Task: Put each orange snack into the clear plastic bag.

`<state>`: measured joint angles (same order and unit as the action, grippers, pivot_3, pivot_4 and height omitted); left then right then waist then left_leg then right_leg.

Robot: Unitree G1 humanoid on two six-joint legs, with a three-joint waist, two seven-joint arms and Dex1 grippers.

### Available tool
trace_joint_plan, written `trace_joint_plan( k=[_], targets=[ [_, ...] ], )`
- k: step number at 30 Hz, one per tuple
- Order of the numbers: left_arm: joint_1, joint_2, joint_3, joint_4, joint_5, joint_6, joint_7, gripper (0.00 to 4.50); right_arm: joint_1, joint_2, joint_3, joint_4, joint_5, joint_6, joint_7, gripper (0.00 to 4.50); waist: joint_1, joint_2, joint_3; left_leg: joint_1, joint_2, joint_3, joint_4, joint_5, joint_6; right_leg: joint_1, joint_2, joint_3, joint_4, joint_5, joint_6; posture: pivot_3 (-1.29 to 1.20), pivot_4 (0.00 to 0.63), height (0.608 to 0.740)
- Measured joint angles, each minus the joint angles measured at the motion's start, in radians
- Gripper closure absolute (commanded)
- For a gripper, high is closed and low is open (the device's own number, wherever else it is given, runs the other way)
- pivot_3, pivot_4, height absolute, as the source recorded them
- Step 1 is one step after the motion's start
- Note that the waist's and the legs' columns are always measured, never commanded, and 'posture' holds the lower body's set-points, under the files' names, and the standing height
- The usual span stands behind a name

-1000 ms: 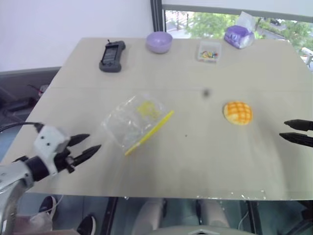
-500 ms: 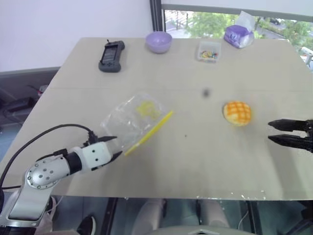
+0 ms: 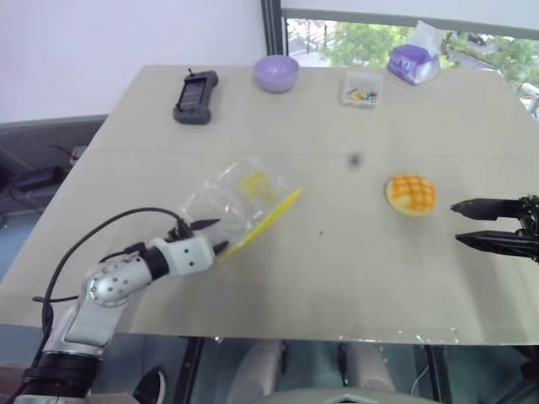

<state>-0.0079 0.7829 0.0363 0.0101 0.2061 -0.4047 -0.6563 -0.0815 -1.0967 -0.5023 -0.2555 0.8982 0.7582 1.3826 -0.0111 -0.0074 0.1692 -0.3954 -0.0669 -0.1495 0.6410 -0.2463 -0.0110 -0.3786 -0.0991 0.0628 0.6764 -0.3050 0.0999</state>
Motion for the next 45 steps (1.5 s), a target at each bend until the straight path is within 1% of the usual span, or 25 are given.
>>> trace_joint_plan(
  k=[1,2,3,4,5,11,15,16,17,18,19,20,22,25,29,32,35,37,40,43,45],
  targets=[
    [-0.027,-0.018,-0.012,0.038,0.038,-0.020,0.040,3.18,-0.002,0.000,0.005,0.000,-0.001,0.000,0.000,1.56,0.001,0.001,0.000,0.000,0.000,0.000,0.001,0.000,0.000,0.000,0.000,0.000,0.001,0.000,0.000,0.00,0.150,0.740],
    [-0.028,-0.018,-0.012,0.040,0.039,-0.021,0.042,3.43,-0.002,0.000,0.005,0.000,-0.001,0.000,0.000,1.56,0.000,0.000,0.000,0.000,0.000,0.000,0.001,0.000,0.000,0.000,0.000,0.000,0.001,0.000,0.000,0.00,0.150,0.740],
    [-0.032,-0.023,-0.013,0.050,0.050,-0.027,0.054,3.81,-0.002,0.000,0.005,0.000,-0.001,0.000,0.000,1.56,0.000,0.000,0.000,0.000,0.000,0.000,0.001,0.000,0.000,0.000,0.001,0.000,0.002,0.000,0.000,0.00,0.150,0.740],
    [-0.065,-0.029,-0.020,0.080,0.087,-0.067,0.108,4.22,-0.002,0.000,0.005,0.000,-0.004,-0.001,-0.002,1.56,0.002,0.001,-0.001,0.001,0.000,0.000,0.002,0.000,0.000,0.001,0.000,0.000,0.002,0.000,0.000,0.00,0.150,0.740],
    [-0.074,-0.030,-0.020,0.087,0.097,-0.080,0.129,4.44,-0.002,0.000,0.006,0.000,-0.006,-0.001,-0.004,1.56,0.003,0.002,-0.001,0.001,0.000,0.000,0.002,0.000,0.000,0.001,0.000,0.000,0.002,0.000,0.000,0.00,0.150,0.740],
    [-0.077,-0.032,-0.031,0.106,0.107,-0.107,0.172,4.44,-0.001,0.001,0.006,0.000,-0.012,-0.003,-0.015,1.56,0.004,0.005,-0.003,0.001,0.000,-0.001,0.003,0.000,0.000,0.001,0.000,0.000,0.003,0.000,0.000,0.00,0.150,0.740],
    [-0.028,-0.031,-0.009,0.069,0.034,-0.073,0.147,4.44,-0.002,0.003,0.006,-0.002,-0.013,-0.008,-0.018,1.56,0.000,0.005,-0.003,0.001,0.000,0.000,0.003,0.000,0.000,0.001,0.000,0.000,0.002,0.000,0.000,0.00,0.150,0.740],
    [-0.001,-0.028,-0.001,0.052,0.011,-0.060,0.134,3.91,-0.001,0.004,0.006,-0.001,-0.014,-0.011,-0.018,1.56,-0.004,0.005,-0.003,0.000,0.000,0.000,0.003,0.000,0.000,0.000,0.000,0.001,0.002,0.000,0.000,0.00,0.150,0.740],
    [0.030,-0.022,0.004,0.029,-0.020,-0.048,0.113,3.72,0.000,0.006,0.006,-0.001,-0.016,-0.014,-0.019,1.56,-0.006,0.005,-0.003,0.000,0.000,0.000,0.003,0.000,0.000,0.000,0.000,0.002,0.002,0.000,0.000,0.00,0.150,0.740],
    [0.072,-0.017,0.007,-0.004,-0.055,-0.025,0.086,3.23,0.001,0.010,0.008,-0.001,-0.018,-0.020,-0.020,1.56,-0.008,0.005,-0.003,0.000,0.000,0.001,0.002,0.000,0.000,-0.001,0.000,0.003,0.001,0.000,0.000,0.00,0.150,0.740],
    [0.079,-0.016,0.008,-0.012,-0.062,-0.020,0.081,2.75,0.001,0.011,0.009,-0.001,-0.019,-0.020,-0.020,1.56,-0.008,0.004,-0.003,0.000,0.000,0.001,0.002,0.000,0.000,-0.001,0.000,0.002,0.002,0.000,0.000,0.00,0.150,0.740],
    [0.117,-0.007,0.017,-0.052,-0.097,0.004,0.056,2.38,0.006,0.015,0.013,-0.001,-0.023,-0.022,-0.022,1.56,-0.005,0.003,-0.002,-0.001,0.000,0.001,0.002,0.000,0.000,-0.001,0.000,0.002,0.002,0.000,0.000,0.00,0.150,0.740],
    [0.191,0.017,0.070,-0.135,-0.151,0.040,0.024,1.66,0.010,0.017,0.015,-0.001,-0.026,-0.023,-0.027,1.56,-0.003,0.002,-0.001,0.000,0.001,0.000,0.002,0.000,0.000,0.000,0.001,0.001,0.002,0.000,0.000,0.00,0.150,0.740],
    [0.298,0.069,0.146,-0.202,-0.174,0.070,-0.020,0.38,0.013,0.019,0.015,-0.002,-0.027,-0.023,-0.030,1.56,-0.003,0.002,-0.001,0.000,0.001,0.001,0.002,0.000,0.000,0.000,0.001,0.002,0.002,0.000,0.000,0.00,0.150,0.740],
    [0.348,0.097,0.185,-0.210,-0.155,0.069,-0.037,0.38,0.015,0.019,0.015,-0.001,-0.028,-0.023,-0.035,1.56,-0.001,0.002,-0.001,0.000,0.001,0.001,0.002,0.000,0.000,0.000,0.001,0.001,0.002,0.000,0.000,0.00,0.150,0.740],
    [0.328,0.092,0.181,-0.195,-0.131,0.056,-0.030,0.38,0.015,0.020,0.016,-0.001,-0.028,-0.022,-0.037,1.56,-0.001,0.003,-0.002,0.001,0.001,0.001,0.002,0.000,0.000,0.000,0.001,0.001,0.002,0.000,0.000,0.00,0.150,0.740],
    [0.203,0.030,0.112,-0.113,-0.068,0.027,0.035,0.38,0.010,0.022,0.023,-0.001,-0.028,-0.022,-0.039,1.56,0.004,0.005,-0.003,0.002,0.000,0.000,0.002,0.000,0.000,0.002,0.001,0.000,0.002,0.000,0.000,0.00,0.150,0.740],
    [0.141,0.006,0.078,-0.073,-0.036,0.017,0.063,0.38,0.009,0.022,0.024,-0.001,-0.029,-0.022,-0.040,1.56,0.005,0.006,-0.004,0.003,0.000,0.000,0.003,0.000,0.000,0.003,0.001,0.001,0.002,0.000,0.000,0.00,0.150,0.740],
    [0.003,-0.074,0.004,0.021,0.022,0.014,0.123,0.38,0.002,0.023,0.027,-0.001,-0.029,-0.022,-0.044,1.56,0.012,0.010,-0.007,0.003,0.000,0.000,0.004,0.000,0.000,0.003,0.001,0.001,0.003,0.000,0.001,0.00,0.150,0.740],
    [-0.066,-0.093,-0.041,0.081,0.065,0.001,0.167,0.38,0.003,0.022,0.026,-0.003,-0.028,-0.021,-0.049,1.56,0.011,0.010,-0.009,0.003,0.000,0.000,0.004,0.000,0.000,0.003,0.002,0.001,0.003,0.000,0.001,0.00,0.150,0.740],
    [-0.078,-0.092,-0.051,0.102,0.073,-0.015,0.183,0.95,0.012,0.023,0.023,-0.007,-0.028,-0.020,-0.053,1.56,0.009,0.011,-0.010,0.003,0.000,0.001,0.004,0.000,0.000,0.003,0.002,0.002,0.003,0.000,0.001,0.00,0.150,0.740]
  ],
)
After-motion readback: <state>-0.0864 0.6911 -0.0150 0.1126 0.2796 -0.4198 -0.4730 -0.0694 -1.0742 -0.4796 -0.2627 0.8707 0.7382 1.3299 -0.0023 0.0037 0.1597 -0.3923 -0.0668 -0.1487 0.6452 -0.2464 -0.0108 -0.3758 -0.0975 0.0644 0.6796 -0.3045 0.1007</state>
